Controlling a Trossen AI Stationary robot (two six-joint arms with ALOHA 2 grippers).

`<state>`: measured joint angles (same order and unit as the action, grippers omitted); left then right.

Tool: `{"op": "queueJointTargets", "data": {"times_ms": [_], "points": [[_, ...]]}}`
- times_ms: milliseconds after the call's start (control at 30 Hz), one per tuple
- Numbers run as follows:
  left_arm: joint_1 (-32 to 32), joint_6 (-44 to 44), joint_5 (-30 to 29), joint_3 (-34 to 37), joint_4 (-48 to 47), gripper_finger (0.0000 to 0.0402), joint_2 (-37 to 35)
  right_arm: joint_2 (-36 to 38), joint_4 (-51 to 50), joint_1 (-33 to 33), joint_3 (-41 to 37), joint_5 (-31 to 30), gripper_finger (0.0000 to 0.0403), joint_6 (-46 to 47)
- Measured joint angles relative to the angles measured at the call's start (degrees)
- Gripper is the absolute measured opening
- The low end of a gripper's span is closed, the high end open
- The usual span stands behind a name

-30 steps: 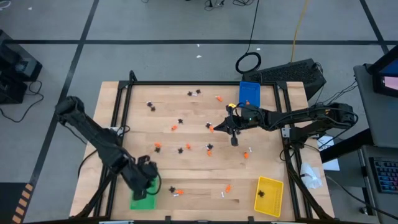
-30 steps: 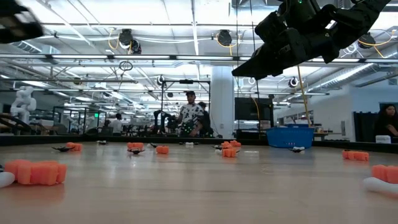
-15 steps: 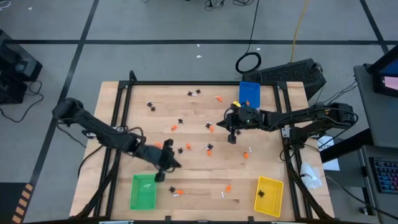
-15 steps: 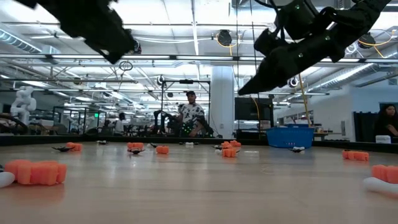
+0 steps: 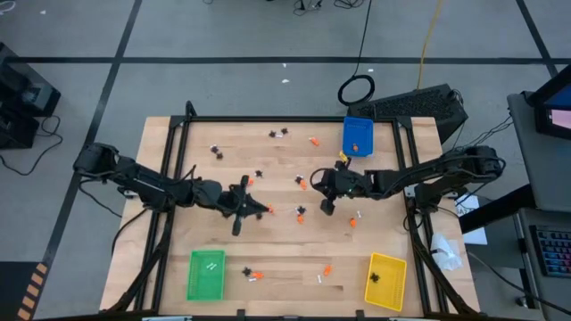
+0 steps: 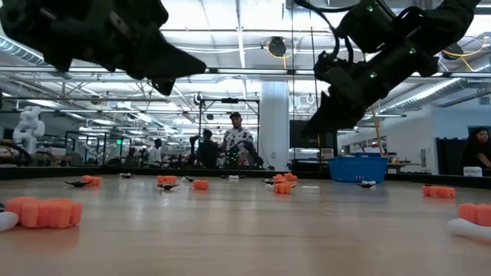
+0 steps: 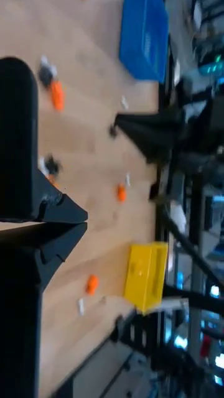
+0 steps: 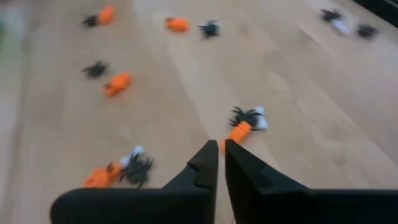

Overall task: Sort Halloween decoration
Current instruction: Put the orange toy skeleton into the blue bin

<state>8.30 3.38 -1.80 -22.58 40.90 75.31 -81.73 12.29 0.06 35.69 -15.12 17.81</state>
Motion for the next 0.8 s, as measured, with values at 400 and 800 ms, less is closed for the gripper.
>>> {"op": "queueJointTargets", "data": {"times_ms": [400, 800], "points": [[-8.8, -2.4, 1.7, 0.6, 0.4, 0.0003, 0.0, -13.4, -9.2, 0.8, 11.9, -7.8, 0.0149, 15.5], [-8.9, -2.2, 2.2, 0.5, 0.8, 0.0003, 0.0, -25.6, -24.7, -0.3, 26.4, -10.6, 0.0159, 19.2]]}}
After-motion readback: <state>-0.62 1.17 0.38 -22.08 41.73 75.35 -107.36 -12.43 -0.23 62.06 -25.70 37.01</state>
